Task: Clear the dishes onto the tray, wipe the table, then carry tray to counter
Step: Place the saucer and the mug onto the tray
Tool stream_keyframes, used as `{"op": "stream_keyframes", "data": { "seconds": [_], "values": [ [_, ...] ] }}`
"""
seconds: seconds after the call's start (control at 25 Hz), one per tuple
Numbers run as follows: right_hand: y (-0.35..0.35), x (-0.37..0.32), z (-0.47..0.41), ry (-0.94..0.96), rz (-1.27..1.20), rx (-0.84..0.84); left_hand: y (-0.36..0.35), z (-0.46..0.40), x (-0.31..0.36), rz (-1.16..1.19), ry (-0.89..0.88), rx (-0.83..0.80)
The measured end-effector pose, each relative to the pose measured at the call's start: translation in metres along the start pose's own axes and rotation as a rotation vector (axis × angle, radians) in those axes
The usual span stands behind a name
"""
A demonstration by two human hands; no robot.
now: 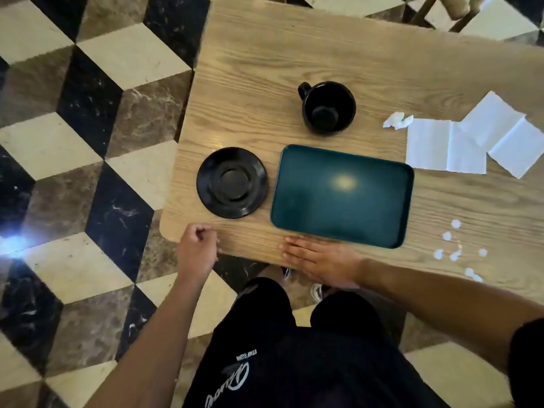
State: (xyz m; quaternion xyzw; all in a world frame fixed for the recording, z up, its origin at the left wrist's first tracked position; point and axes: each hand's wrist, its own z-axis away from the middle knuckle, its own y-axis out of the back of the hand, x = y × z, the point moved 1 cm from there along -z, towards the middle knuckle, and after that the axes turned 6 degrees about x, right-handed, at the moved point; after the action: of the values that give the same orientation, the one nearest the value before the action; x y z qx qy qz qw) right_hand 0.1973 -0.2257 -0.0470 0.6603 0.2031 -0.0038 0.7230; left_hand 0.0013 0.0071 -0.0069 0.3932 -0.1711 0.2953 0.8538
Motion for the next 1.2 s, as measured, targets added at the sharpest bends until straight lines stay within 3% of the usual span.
{"op": "stream_keyframes", "data": {
  "seconds": [0.16, 0.36, 0.76, 1.2],
  "values": [
    [-0.008, 0.011, 0.005, 0.100, 0.011, -0.032, 0.013, -0.030, 0.016, 0.187, 0.047, 0.137],
    [-0.014, 0.012, 0.008, 0.065, -0.050, -0.053, 0.010, -0.041, 0.049, 0.374, 0.090, 0.100],
    [-0.016, 0.013, 0.009, 0.053, -0.072, -0.048, 0.005, -0.038, 0.059, 0.126, -0.013, 0.015],
    [-0.020, 0.011, 0.008, 0.014, -0.111, -0.017, -0.021, 0.002, 0.083, 0.078, -0.184, -0.153]
  ]
}}
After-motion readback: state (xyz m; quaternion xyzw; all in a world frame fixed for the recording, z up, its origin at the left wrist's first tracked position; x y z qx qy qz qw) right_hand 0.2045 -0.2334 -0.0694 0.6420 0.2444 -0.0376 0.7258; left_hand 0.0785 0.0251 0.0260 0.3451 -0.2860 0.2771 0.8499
